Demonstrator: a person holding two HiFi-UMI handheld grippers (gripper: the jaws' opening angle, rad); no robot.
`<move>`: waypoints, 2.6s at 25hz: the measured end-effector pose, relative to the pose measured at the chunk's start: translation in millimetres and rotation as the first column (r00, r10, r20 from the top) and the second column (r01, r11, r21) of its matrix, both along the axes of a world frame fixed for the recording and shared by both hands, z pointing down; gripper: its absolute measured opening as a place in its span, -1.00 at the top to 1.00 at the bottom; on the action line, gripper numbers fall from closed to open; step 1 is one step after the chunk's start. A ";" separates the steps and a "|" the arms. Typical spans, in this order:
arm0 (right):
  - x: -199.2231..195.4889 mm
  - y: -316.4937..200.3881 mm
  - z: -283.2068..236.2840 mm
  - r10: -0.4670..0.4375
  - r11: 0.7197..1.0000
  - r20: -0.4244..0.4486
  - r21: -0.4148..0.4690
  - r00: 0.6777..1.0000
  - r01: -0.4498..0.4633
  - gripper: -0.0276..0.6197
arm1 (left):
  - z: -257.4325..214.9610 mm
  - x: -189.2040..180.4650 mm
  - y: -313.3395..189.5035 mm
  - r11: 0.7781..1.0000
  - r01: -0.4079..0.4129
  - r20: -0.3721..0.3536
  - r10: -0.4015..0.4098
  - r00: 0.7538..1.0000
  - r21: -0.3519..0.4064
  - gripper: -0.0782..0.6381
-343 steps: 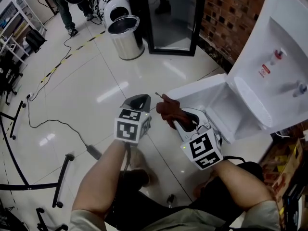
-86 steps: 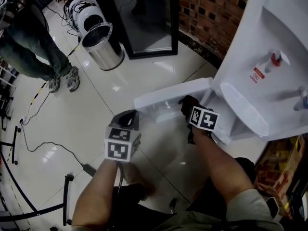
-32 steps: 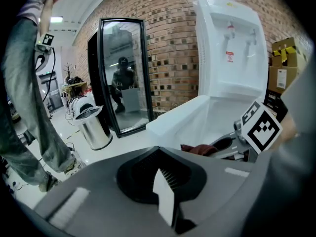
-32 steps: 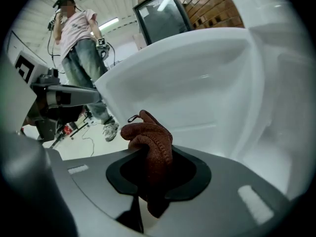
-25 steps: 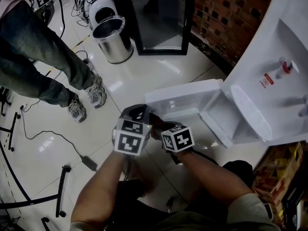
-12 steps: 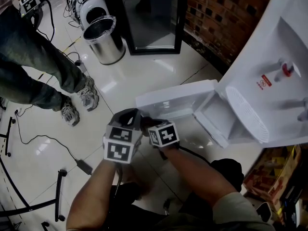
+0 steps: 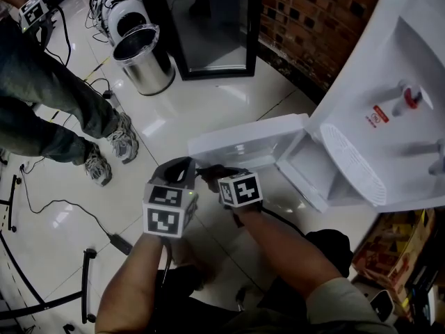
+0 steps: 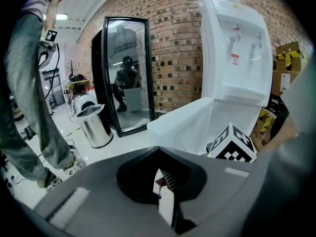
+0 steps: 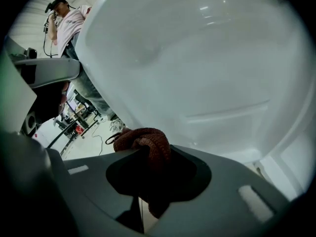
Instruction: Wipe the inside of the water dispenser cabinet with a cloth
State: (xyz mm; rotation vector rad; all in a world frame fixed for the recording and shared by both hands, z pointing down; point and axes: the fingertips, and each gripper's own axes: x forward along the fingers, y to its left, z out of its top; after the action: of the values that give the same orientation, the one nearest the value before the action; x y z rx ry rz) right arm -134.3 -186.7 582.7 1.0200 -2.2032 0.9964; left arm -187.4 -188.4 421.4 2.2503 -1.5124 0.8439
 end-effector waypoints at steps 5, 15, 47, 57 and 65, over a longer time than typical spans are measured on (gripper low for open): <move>31.3 -22.6 4.4 0.121 0.993 -0.009 0.015 0.993 -0.121 0.58 | 1.0 -0.1 0.6 1.000 -0.001 -0.001 0.001 1.000 -0.002 0.78; 52.2 -40.2 8.9 0.211 0.978 0.013 -0.004 0.977 -0.211 0.58 | 1.3 -0.8 0.1 1.000 0.008 -0.005 -0.008 1.000 -0.002 0.78; 229.0 -42.6 -14.5 0.562 0.827 -0.146 0.123 0.814 -0.549 0.59 | 1.1 -1.1 -6.9 1.000 0.022 0.010 -0.022 1.000 -0.005 0.78; 259.0 -48.6 -6.2 0.584 0.812 -0.226 0.145 0.780 -0.566 0.60 | 1.2 -0.1 -6.8 1.000 0.024 0.005 -0.024 1.000 -0.005 0.78; 261.0 -48.7 -1.2 0.564 0.826 -0.250 0.146 0.787 -0.545 0.60 | 2.0 0.3 -7.4 1.000 0.022 0.004 -0.022 1.000 -0.010 0.78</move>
State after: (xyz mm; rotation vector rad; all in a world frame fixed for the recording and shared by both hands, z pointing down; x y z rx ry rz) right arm 126.7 -235.4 581.5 1.7917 -1.7324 0.9362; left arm -187.1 -195.8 423.3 2.2223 -1.5285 0.8481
